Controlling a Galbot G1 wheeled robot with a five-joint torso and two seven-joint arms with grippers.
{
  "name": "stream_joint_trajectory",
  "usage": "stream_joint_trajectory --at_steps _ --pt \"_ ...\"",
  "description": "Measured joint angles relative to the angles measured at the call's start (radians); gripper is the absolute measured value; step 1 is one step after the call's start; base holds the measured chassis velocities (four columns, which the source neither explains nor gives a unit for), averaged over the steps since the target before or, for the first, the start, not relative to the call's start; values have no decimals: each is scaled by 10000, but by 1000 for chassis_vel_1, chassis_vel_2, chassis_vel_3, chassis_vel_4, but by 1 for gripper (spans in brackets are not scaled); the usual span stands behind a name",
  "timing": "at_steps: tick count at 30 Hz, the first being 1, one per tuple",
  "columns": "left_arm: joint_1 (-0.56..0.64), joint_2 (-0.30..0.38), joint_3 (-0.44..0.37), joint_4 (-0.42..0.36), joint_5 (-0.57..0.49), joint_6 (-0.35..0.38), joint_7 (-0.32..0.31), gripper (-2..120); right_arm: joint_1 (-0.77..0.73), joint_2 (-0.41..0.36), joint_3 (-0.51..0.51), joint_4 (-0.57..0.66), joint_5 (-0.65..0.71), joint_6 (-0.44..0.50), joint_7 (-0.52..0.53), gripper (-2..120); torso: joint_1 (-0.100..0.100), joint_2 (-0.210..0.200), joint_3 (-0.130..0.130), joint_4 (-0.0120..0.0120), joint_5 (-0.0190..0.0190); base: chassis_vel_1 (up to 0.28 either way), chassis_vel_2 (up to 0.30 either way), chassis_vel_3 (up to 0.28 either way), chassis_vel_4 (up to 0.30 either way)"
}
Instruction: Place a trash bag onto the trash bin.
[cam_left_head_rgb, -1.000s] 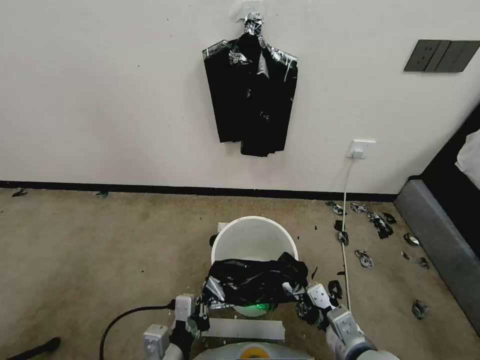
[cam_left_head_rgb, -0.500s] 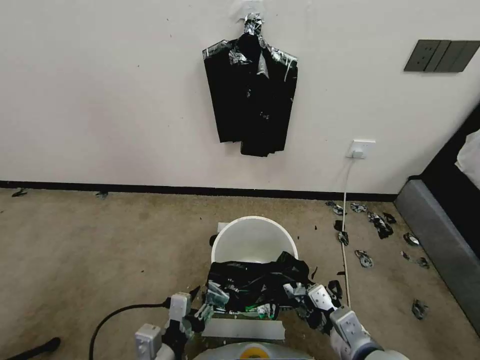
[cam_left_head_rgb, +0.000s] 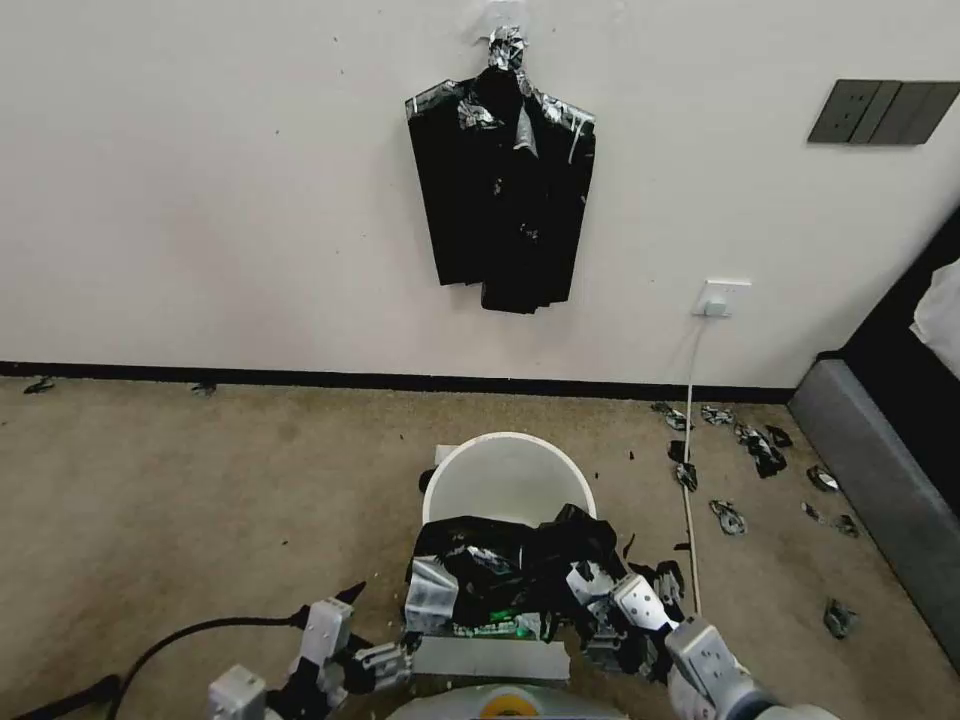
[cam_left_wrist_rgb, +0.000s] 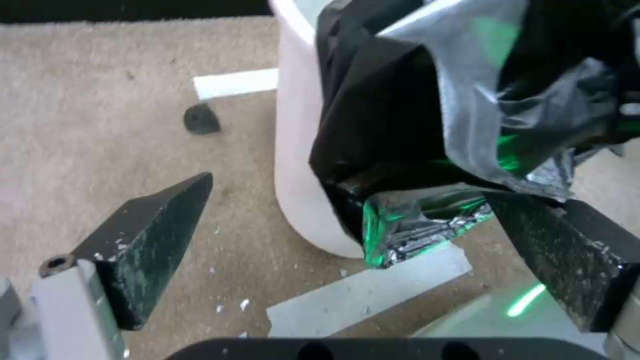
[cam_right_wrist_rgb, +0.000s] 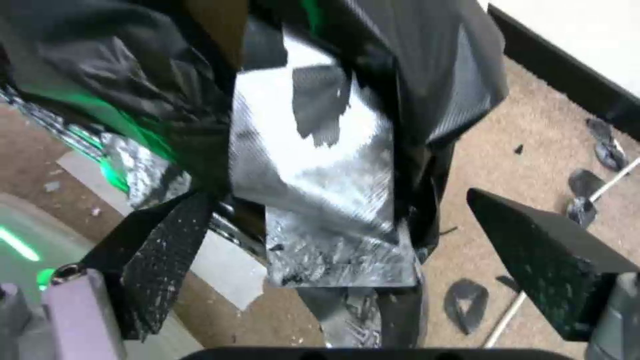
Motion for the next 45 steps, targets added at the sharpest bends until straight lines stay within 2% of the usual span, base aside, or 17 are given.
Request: stream_joint_trajectory --at_steps 10,12,14,19,21,22,23,24,25,26,30,32,33,35,38,40,45 --pt "242 -140 -717 66 245 -975 1352 100 -568 -260 242 1035 -154 2 2 100 0 0 0 0 -1 0 0 0 0" --pt "364 -280 -1223 -84 -82 -1445 2145 100 -613 -306 241 1227 -86 -17 -38 100 0 0 0 0 -1 0 0 0 0" --pt "396 -444 -1812 -152 -704 -1997 3368 100 -534 -318 264 1252 277 22 -91 100 0 0 0 0 1 0 0 0 0" --pt "239 -660 -2203 -253 -1492 -2618 3983 100 67 -339 371 1253 1139 557 -202 100 0 0 0 -2 1 0 0 0 0" --pt "-151 -1005 -2224 -581 -2043 -2938 3212 100 1524 -539 378 1253 2414 944 -280 100 0 0 0 -3 1 0 0 0 0" --pt "-330 -1162 -2155 -794 -2118 -2983 2515 100 2410 -681 338 1253 2967 1007 -293 100 1 0 0 3 3 0 0 0 0" --pt "-330 -1162 -2155 -794 -2118 -2983 2515 100 2410 -681 338 1253 2967 1007 -293 100 1 0 0 3 3 0 0 0 0" --pt "-506 -1226 -2065 -1026 -2064 -2955 1746 100 3098 -834 345 1254 3357 1041 -356 100 1 0 1 12 3 0 0 0 0" --pt "-1060 -967 -2039 -1379 -1245 -2546 410 100 4100 -1233 334 1176 3666 1014 -750 100 2 0 0 -4 -1 0 0 0 0" --pt "-1060 -967 -2039 -1379 -1245 -2546 410 100 4100 -1233 334 1176 3666 1014 -750 100 2 0 0 -4 -1 0 0 0 0" --pt "-1213 -800 -2715 -1404 261 -2448 -393 100 6576 -1847 -1105 137 4127 279 -1262 100 2 0 1 -4 3 0 0 0 0" --pt "-1145 -794 -2990 -1218 900 -2362 -1068 100 9239 -1905 -3133 -905 4288 -371 -1541 100 2 0 2 5 2 0 0 0 0" --pt "-1145 -794 -2990 -1218 900 -2362 -1068 100 9239 -1905 -3133 -905 4288 -371 -1541 100 2 0 2 5 2 0 0 0 0" --pt "-1249 -859 -3032 -889 1265 -2345 -1470 100 11367 -1565 -4753 -1971 4198 -796 -1726 100 2 0 2 4 -3 0 0 0 0" --pt "-1355 -952 -2626 -702 1118 -2322 -2143 100 12565 -1165 -5908 -2965 3638 -908 -2134 100 2 0 2 4 -1 0 0 0 0" --pt "-1428 -1141 -2018 -668 329 -2128 -2734 100 13499 -788 -7044 -4023 3020 -934 -2770 100 2 0 2 1 -1 0 0 0 0" --pt "-1572 -1464 -1390 -640 -352 -2044 -2953 100 14611 -438 -8598 -5236 2719 -935 -3374 100 2 -1 2 3 0 0 0 0 0"
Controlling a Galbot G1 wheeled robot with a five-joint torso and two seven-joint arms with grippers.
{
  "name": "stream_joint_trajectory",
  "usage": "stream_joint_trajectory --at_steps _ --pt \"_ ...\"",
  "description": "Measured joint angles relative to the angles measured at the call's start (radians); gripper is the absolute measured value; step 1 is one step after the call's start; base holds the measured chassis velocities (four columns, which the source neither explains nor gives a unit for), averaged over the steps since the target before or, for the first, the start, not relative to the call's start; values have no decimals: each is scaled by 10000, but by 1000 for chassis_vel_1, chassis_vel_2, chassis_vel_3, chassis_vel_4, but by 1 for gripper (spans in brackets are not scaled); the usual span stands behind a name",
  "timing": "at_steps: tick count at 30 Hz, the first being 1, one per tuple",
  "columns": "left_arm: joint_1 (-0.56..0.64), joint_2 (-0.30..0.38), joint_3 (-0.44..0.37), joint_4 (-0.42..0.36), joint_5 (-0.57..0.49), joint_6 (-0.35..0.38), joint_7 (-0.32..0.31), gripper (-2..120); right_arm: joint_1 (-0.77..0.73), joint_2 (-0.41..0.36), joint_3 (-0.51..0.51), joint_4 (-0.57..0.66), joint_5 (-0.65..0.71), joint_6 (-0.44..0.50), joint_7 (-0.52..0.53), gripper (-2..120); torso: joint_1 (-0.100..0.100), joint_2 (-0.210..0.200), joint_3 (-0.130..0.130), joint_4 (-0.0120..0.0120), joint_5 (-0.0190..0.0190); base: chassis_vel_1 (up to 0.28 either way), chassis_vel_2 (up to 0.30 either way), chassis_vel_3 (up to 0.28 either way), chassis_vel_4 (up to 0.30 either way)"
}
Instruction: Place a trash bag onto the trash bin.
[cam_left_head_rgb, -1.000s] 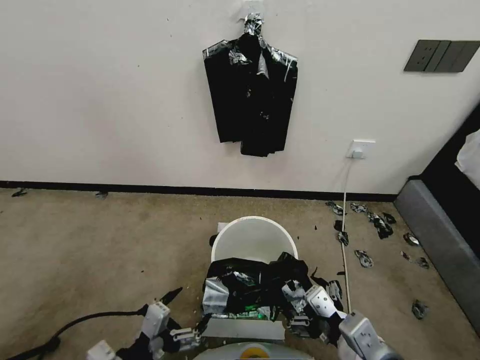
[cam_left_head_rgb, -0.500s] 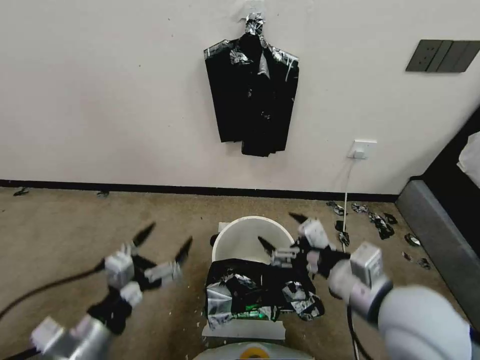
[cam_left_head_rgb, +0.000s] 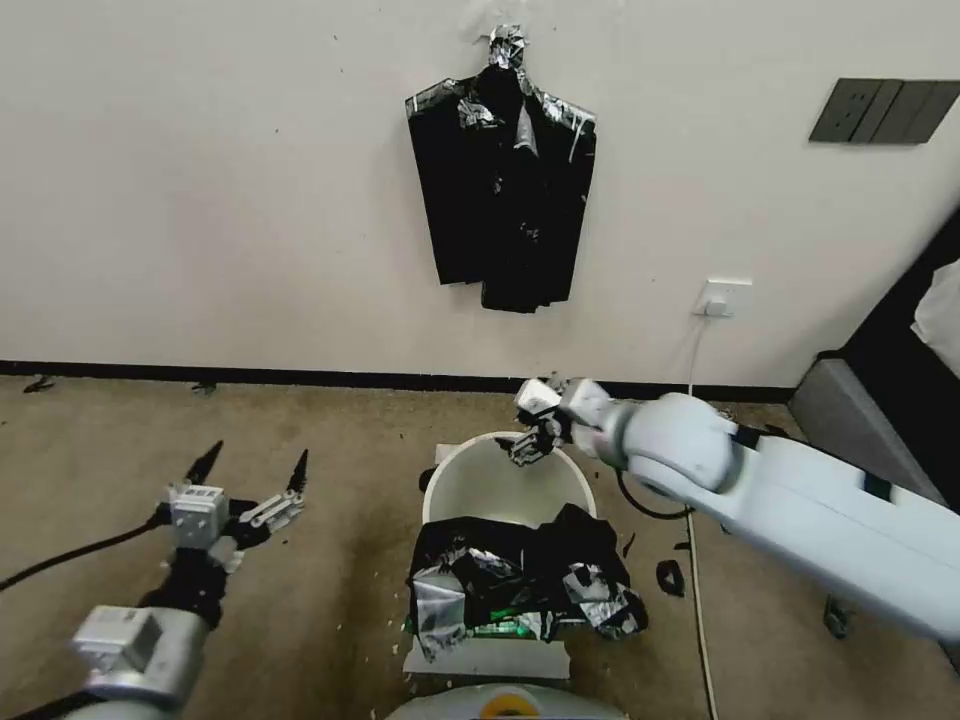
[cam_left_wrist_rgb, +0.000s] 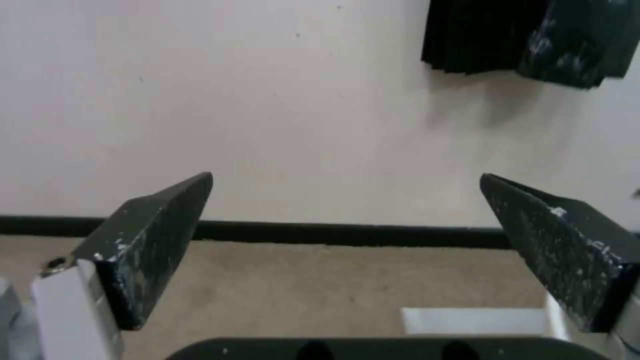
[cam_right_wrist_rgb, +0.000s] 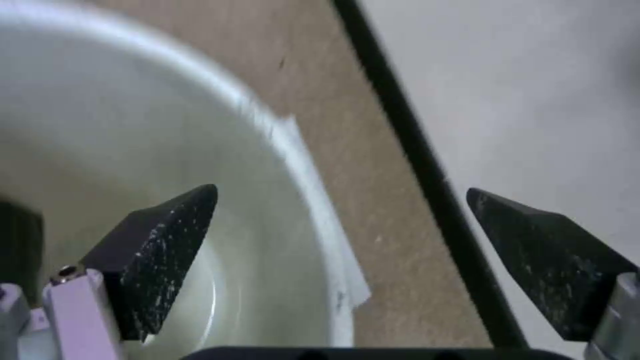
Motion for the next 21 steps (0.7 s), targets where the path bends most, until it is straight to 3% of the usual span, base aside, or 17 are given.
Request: stream_joint_trajectory --at_steps 12,21 --pt "81 -47 272 18 -127 3 138 100 1041 549 -1335 -1623 253 12 -494 99 0 0 -1 -2 2 0 0 0 0" --pt "158 -159 376 131 -46 -16 335 100 1914 649 -2441 -1899 445 24 -869 70 0 1 -1 -3 1 0 0 0 0"
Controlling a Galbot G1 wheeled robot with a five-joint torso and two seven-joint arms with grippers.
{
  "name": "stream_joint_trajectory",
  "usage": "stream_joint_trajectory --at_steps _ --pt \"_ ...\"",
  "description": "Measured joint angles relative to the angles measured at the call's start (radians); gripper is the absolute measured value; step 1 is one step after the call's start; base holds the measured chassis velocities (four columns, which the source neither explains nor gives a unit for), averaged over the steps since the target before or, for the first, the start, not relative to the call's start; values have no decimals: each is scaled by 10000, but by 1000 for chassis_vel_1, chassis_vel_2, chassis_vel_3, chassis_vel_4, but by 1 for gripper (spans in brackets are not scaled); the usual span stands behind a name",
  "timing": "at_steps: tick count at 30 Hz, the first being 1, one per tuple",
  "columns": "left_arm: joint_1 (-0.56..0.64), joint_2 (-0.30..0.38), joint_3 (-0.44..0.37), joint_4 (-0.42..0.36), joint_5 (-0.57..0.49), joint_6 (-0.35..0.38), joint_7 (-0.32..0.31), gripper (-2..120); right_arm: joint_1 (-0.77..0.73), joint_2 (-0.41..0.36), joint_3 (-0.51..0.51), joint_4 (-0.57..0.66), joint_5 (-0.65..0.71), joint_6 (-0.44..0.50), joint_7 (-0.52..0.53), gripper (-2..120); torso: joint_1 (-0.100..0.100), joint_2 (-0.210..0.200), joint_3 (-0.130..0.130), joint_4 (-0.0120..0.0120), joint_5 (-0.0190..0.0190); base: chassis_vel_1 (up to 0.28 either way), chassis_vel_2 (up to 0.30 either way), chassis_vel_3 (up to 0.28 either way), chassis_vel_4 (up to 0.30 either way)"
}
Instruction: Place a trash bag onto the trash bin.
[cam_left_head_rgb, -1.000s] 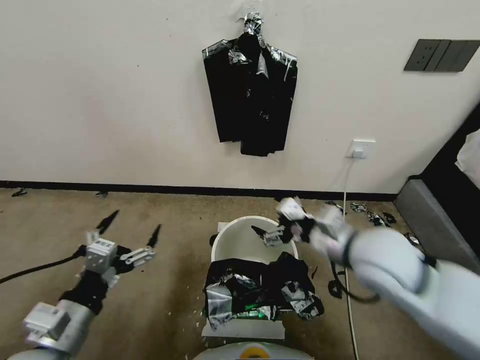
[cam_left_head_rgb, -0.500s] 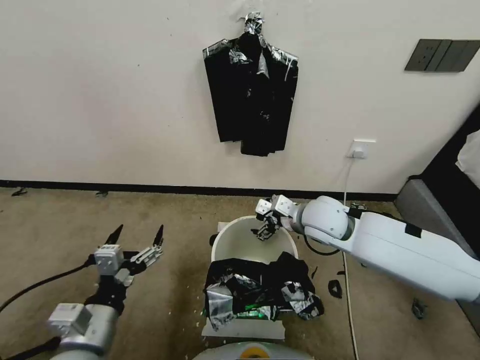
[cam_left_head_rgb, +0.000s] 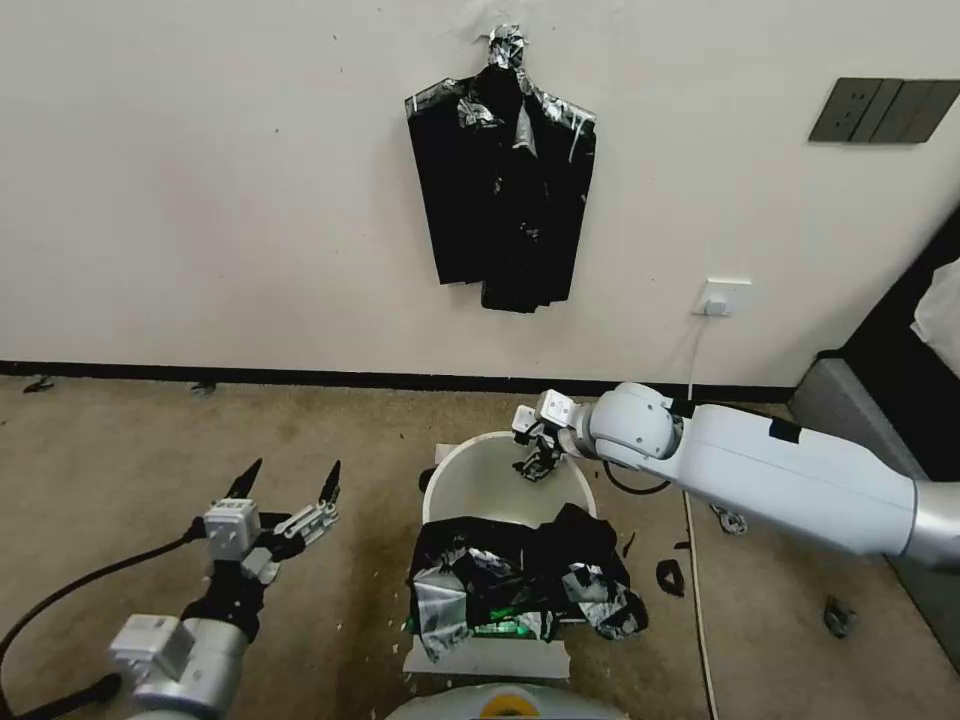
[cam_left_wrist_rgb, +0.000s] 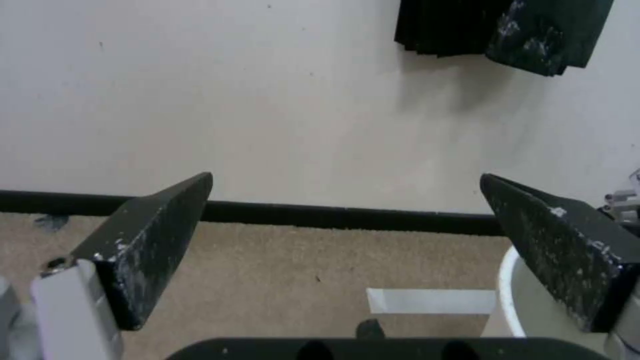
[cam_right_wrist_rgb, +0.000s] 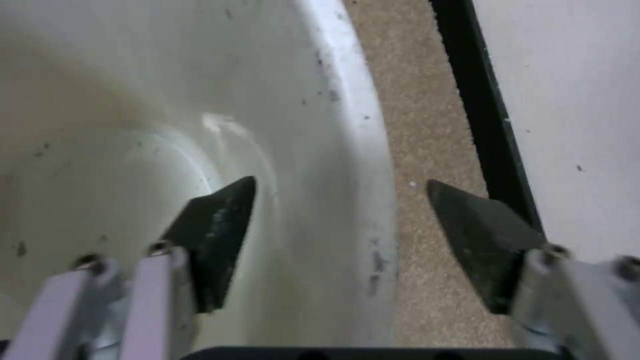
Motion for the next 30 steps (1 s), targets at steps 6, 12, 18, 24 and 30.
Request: stream_joint_trajectory --at_steps 6,12,18,24,30 --pt "51 -51 101 1 91 -7 42 100 229 159 -194 50 189 3 30 44 -1 0 0 1 -1 0 0 0 0" --pt "95 -73 108 -8 110 -12 48 100 366 161 -406 74 277 12 34 28 -1 0 -1 -1 -1 0 0 0 0" --pt "96 -88 120 25 116 -23 51 100 315 46 -391 167 436 21 111 22 -1 1 -1 0 -1 0 0 0 0" --pt "72 -165 177 41 138 -26 48 100 -1078 -494 1039 834 2385 16 1781 18 -1 1 -1 0 1 0 0 0 0" --pt "104 -151 182 127 126 -22 43 100 -3556 -958 3448 2001 5312 18 4618 6 -1 1 -1 -1 3 0 0 0 0"
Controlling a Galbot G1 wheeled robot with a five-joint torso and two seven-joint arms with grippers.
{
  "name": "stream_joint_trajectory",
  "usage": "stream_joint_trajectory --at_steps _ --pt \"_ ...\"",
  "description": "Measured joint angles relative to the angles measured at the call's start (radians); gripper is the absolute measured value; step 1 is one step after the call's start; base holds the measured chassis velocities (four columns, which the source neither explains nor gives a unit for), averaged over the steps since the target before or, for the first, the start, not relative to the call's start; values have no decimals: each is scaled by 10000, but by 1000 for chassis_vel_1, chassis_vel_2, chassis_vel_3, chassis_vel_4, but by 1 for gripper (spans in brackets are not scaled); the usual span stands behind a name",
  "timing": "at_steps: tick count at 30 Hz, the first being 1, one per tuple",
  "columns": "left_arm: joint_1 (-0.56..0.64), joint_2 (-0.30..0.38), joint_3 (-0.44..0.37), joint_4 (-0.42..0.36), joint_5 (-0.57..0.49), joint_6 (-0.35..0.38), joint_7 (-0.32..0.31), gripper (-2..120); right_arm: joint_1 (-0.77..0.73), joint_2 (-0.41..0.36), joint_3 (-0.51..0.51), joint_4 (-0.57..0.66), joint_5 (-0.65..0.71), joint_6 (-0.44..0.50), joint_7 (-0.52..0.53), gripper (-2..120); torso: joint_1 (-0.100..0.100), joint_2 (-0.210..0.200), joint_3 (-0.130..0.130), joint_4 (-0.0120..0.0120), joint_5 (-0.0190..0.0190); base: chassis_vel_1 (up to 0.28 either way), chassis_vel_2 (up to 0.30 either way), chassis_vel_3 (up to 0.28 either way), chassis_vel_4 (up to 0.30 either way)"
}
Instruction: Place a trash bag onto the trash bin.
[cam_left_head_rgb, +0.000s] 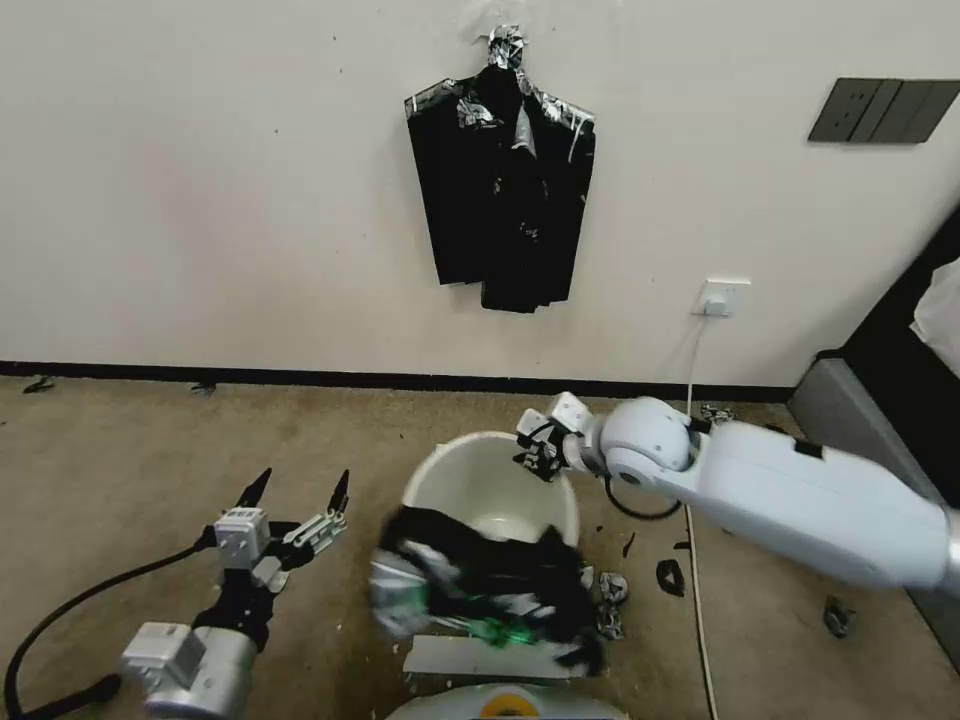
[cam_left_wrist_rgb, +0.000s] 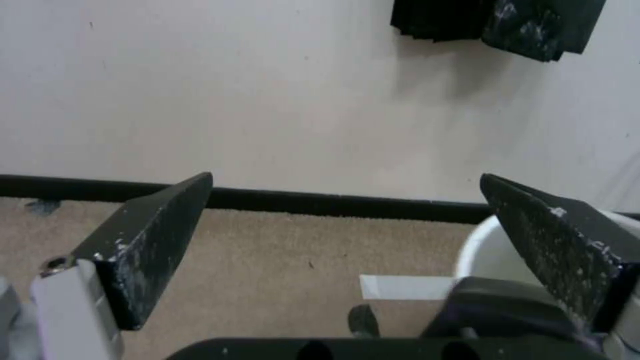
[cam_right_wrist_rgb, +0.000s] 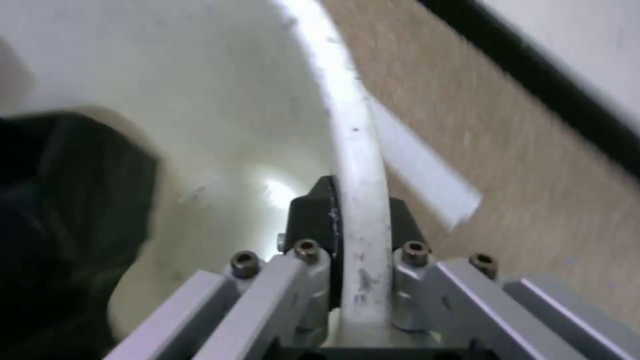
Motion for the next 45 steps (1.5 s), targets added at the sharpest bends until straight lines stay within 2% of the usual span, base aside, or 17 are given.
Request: stream_joint_trajectory --at_steps 2,3,7,8,11,12,17,21,23,29,36,41,45 --pt "-13 45 -20 10 -25 15 -13 100 -1362 41 1287 439 895 7 1267 5 0 0 0 1 -2 0 0 0 0" --pt "-13 45 -20 10 -25 15 -13 100 -1362 41 1287 439 895 7 1267 5 0 0 0 1 -2 0 0 0 0" --pt "-10 1 79 10 -28 48 -21 100 -3301 641 3142 1129 1981 365 2954 5 0 0 0 -1 -3 0 0 0 0" --pt "-10 1 79 10 -28 48 -21 100 -3301 641 3142 1129 1981 365 2954 5 0 0 0 -1 -3 0 0 0 0" --pt "43 -63 139 11 -14 49 -22 100 -4203 1464 4039 1378 2322 970 4138 5 0 0 0 3 -3 0 0 0 0" --pt "43 -63 139 11 -14 49 -22 100 -4203 1464 4039 1378 2322 970 4138 5 0 0 0 3 -3 0 0 0 0" --pt "63 -23 87 -24 -17 55 -31 100 -5384 2643 5028 1517 2226 1669 5255 5 0 -1 0 3 -3 0 0 0 0" --pt "63 -8 59 -31 -26 57 -33 100 -5734 2898 5197 1602 2020 1863 5666 5 -1 -1 0 2 -4 0 0 0 0" --pt "39 -33 52 -33 -41 58 -35 100 -6382 3300 5328 1755 1402 2401 6418 5 0 0 0 0 -4 0 0 0 0" --pt "-14 -71 33 -125 -43 59 -36 100 -6884 3707 5345 1970 943 2639 6832 5 0 0 0 0 -5 0 0 0 0" --pt "17 -105 -74 -197 -59 58 -38 100 -7309 4184 5918 2071 594 2550 6940 5 -1 0 0 1 -3 0 0 0 0" --pt "-20 -208 81 -155 -9 58 -38 100 -7523 4318 6224 2073 542 2451 6931 5 0 0 0 0 -4 0 0 0 0" --pt "-25 -272 134 -172 58 70 -38 100 -7512 4299 6076 1855 587 2267 6789 5 0 0 0 1 -2 0 0 0 0"
